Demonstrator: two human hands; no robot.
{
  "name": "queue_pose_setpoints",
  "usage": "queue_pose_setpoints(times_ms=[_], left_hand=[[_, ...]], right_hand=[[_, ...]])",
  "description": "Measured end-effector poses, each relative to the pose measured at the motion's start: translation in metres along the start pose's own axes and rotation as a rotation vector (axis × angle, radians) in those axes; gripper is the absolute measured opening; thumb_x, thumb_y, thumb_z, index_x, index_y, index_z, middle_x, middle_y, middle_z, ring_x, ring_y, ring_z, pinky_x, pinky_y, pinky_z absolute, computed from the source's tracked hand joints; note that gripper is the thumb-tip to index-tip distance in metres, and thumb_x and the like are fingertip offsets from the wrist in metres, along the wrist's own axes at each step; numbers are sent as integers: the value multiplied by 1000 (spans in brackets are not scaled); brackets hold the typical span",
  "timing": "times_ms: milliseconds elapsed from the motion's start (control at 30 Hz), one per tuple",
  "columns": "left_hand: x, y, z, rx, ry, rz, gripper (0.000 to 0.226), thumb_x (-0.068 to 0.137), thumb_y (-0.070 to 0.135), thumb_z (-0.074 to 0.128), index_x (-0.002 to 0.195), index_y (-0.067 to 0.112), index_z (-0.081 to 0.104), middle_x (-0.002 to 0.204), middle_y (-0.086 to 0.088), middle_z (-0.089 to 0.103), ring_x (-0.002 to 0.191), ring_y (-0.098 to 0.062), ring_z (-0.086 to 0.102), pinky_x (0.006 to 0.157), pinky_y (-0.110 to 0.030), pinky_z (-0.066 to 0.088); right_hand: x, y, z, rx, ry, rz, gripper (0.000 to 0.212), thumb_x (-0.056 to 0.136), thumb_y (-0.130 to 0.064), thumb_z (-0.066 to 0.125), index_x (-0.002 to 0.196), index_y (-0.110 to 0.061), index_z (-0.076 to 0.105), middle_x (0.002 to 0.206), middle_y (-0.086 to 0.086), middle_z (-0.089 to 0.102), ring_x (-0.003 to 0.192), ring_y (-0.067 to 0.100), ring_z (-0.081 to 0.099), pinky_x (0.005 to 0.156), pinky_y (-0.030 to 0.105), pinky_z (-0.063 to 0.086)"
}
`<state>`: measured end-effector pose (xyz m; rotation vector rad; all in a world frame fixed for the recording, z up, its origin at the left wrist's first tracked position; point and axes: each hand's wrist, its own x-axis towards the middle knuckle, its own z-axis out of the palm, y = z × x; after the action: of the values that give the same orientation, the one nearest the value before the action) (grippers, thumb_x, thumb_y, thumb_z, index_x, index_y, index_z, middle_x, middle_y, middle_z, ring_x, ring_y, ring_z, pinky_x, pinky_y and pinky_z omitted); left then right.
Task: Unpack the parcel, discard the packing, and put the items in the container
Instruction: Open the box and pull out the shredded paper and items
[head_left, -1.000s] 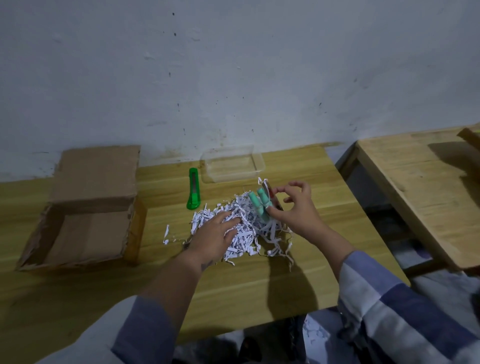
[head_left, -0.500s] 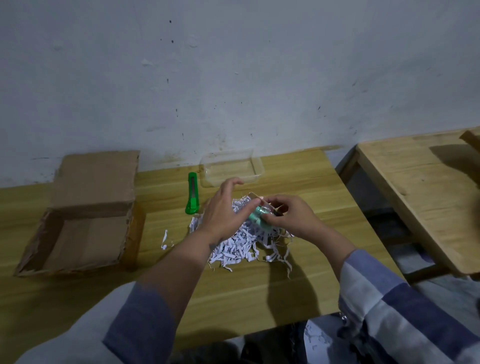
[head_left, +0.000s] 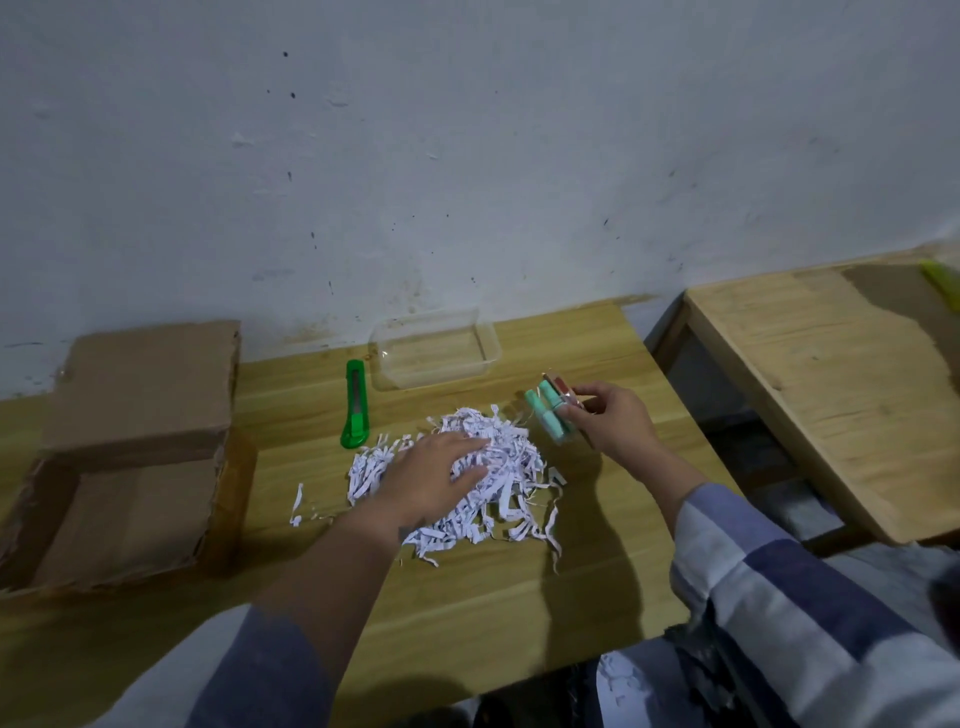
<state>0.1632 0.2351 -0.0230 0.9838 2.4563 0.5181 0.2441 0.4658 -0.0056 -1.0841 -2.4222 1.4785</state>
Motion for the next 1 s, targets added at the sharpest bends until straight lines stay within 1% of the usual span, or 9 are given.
queue_pose_setpoints(times_ms=[67,233,400,500,567,667,767,900,1000], left_hand=[[-2,-4,6,50,10,16,46,97,49,41,143,43,34,154,7,31,143,-15,25,114,-40,23],[-2,-12,16,96,43,35,48,97,52,38,144,48,28,155,9,29,144,-15,22,115,-43,22],[-5,-14,20,106,51,28,48,97,52,36,144,50,24,156,13,26,145,-12,19,115,-42,17],[-4,-14,20,105,66,34,48,97,52,37,144,50,25,155,14,27,144,-11,20,113,-40,18],[-3,-15,19,92,62,35,48,96,55,36,143,51,26,154,13,28,144,-11,21,113,-40,19],[-6,-16,11,54,75,61,54,89,64,32,142,51,28,153,13,31,143,-12,23,115,-42,14],[-13,-18,4,129,148,100,67,82,73,26,144,49,25,153,18,29,143,-8,22,115,-40,8],[-23,-28,3,132,213,58,73,79,76,29,145,45,24,152,15,33,142,-10,26,117,-44,9],[-34,-43,8,136,137,4,84,73,83,29,146,42,23,153,15,30,142,-11,26,116,-43,18]], right_hand=[[12,3,3,-6,58,37,40,79,-30,73,114,-14,64,99,10,72,87,24,68,77,42,58],[35,9,13,-85,110,60,35,83,-30,68,115,-14,65,105,10,71,92,26,66,71,29,47],[46,18,18,-173,127,79,36,89,-31,60,119,-13,64,111,15,69,100,31,63,74,28,44],[43,16,19,-205,151,81,44,88,-37,59,127,-16,58,122,18,60,110,33,58,90,37,50],[35,14,20,-214,188,72,45,88,-36,58,129,-18,55,128,17,51,117,34,51,99,43,46],[14,7,26,-215,184,-42,35,90,-27,57,124,-21,57,124,12,49,117,32,48,100,43,44],[-14,-3,38,-359,203,-161,30,89,-25,57,118,-28,60,122,4,50,117,26,43,103,45,38],[-44,-16,62,-367,33,-393,27,90,-31,54,116,-32,60,123,-4,55,118,17,44,103,42,38],[-58,-14,82,-524,-185,-525,37,88,-40,54,124,-35,55,132,-2,49,123,19,39,101,41,37]])
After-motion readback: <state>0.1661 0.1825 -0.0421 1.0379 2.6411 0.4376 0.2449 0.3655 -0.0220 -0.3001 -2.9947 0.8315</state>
